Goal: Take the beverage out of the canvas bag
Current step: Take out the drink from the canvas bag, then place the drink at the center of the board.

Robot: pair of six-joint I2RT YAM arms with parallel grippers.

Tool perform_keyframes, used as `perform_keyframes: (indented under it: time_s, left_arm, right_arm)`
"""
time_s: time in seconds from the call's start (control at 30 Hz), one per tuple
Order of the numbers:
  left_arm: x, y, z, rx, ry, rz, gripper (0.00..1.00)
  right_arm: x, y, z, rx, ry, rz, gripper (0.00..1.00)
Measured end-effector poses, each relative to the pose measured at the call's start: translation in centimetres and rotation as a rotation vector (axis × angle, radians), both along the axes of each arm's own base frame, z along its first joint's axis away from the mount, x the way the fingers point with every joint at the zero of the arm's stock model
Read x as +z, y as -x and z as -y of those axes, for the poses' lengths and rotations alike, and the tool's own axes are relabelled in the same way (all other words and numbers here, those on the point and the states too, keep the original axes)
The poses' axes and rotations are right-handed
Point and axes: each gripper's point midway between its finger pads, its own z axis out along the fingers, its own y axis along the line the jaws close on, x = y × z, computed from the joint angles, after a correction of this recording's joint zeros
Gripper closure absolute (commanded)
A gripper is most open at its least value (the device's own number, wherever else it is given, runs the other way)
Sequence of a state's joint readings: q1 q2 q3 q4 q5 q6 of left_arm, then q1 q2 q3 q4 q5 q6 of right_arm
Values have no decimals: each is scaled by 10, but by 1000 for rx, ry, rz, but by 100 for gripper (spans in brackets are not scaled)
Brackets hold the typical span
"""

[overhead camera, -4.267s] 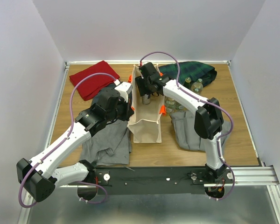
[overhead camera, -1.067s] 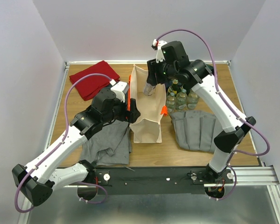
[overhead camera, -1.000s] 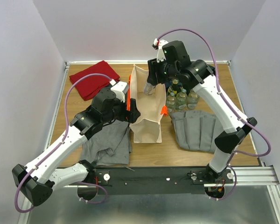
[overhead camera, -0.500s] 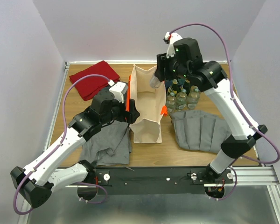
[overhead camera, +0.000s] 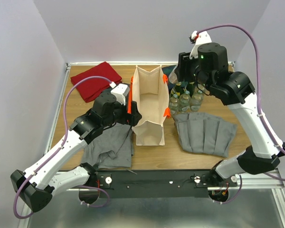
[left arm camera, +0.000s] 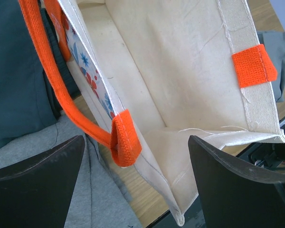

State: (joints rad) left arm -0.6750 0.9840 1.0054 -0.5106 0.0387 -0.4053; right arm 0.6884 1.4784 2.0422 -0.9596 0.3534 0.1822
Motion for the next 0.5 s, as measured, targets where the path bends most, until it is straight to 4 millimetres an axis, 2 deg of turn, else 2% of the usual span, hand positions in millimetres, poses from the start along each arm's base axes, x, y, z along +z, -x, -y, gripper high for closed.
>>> perform_keyframes:
  time_s: [0.27, 0.5]
  left_arm:
    - [0, 0, 0, 2, 2, 0, 1]
    - [1, 0, 0, 3, 3, 0, 1]
  right_arm:
    - [-10, 3, 28, -110, 39, 34, 99]
    - [10, 7, 58, -232, 47, 119, 99]
